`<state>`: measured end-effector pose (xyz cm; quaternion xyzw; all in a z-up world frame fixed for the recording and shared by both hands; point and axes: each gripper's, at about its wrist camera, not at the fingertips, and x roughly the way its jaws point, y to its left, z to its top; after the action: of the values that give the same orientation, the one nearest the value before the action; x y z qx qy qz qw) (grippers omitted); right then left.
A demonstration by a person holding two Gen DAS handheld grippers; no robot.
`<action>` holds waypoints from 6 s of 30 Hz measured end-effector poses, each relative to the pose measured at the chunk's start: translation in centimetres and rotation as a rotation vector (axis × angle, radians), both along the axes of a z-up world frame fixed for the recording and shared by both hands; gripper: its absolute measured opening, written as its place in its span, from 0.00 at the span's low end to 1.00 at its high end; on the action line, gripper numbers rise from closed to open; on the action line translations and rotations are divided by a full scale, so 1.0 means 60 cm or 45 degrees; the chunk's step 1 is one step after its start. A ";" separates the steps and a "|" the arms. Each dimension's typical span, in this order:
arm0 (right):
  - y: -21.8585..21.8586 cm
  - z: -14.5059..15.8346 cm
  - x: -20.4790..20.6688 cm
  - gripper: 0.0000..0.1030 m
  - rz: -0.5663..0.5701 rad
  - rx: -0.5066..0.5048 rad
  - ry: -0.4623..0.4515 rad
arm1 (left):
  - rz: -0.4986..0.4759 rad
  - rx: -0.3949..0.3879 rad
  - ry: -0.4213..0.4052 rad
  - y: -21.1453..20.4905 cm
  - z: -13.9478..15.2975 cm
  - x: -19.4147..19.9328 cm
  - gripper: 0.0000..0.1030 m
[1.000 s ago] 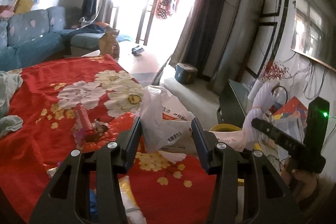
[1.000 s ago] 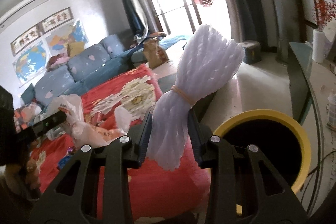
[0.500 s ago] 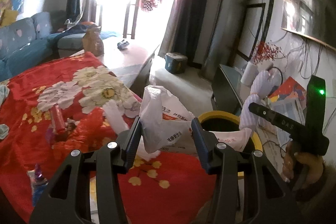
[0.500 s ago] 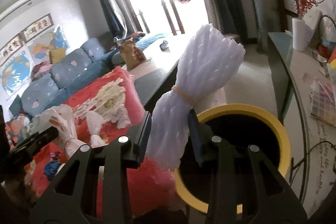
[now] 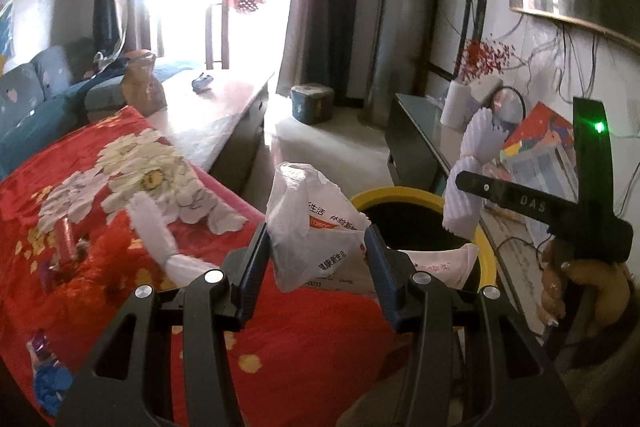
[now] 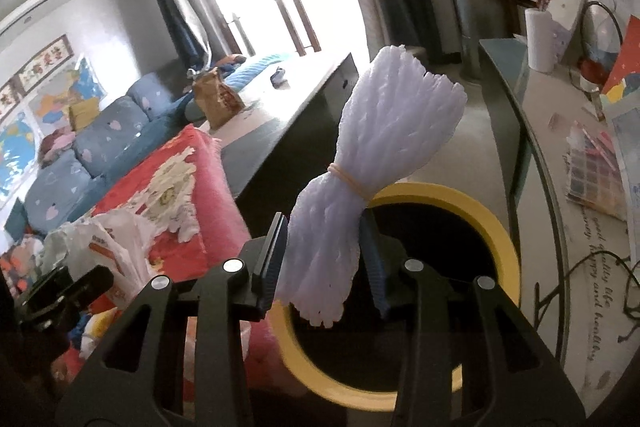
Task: Collect trash
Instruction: 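Carry the foam net bundle with the right tool over the yellow-rimmed bin, then open the right tool to drop the foam bundle into the bin, then move the open right tool back over the bedspread trash, then grasp the white-and-yellow snack bag with the right tool while the left tool grasps the blue plastic bag, then carry the snack bag and blue bag in both tools over the bin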
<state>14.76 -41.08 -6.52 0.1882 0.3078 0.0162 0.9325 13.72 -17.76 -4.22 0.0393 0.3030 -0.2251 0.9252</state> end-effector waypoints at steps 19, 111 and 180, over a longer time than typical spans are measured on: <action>-0.068 -0.046 0.023 0.46 -0.014 0.093 0.095 | -0.109 0.115 0.075 -0.126 -0.071 0.058 0.54; 0.436 0.036 -0.076 0.89 0.792 -0.198 -0.034 | 0.684 -0.185 -0.049 0.466 0.041 -0.100 0.94; 0.396 0.041 -0.041 0.26 0.900 -0.075 -0.032 | 0.351 -0.125 -0.007 0.341 0.052 -0.094 0.06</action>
<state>12.29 -17.31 -4.05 0.0428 0.3429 0.3313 0.8780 8.08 2.71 -1.07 -0.0474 0.2916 -0.1103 0.9490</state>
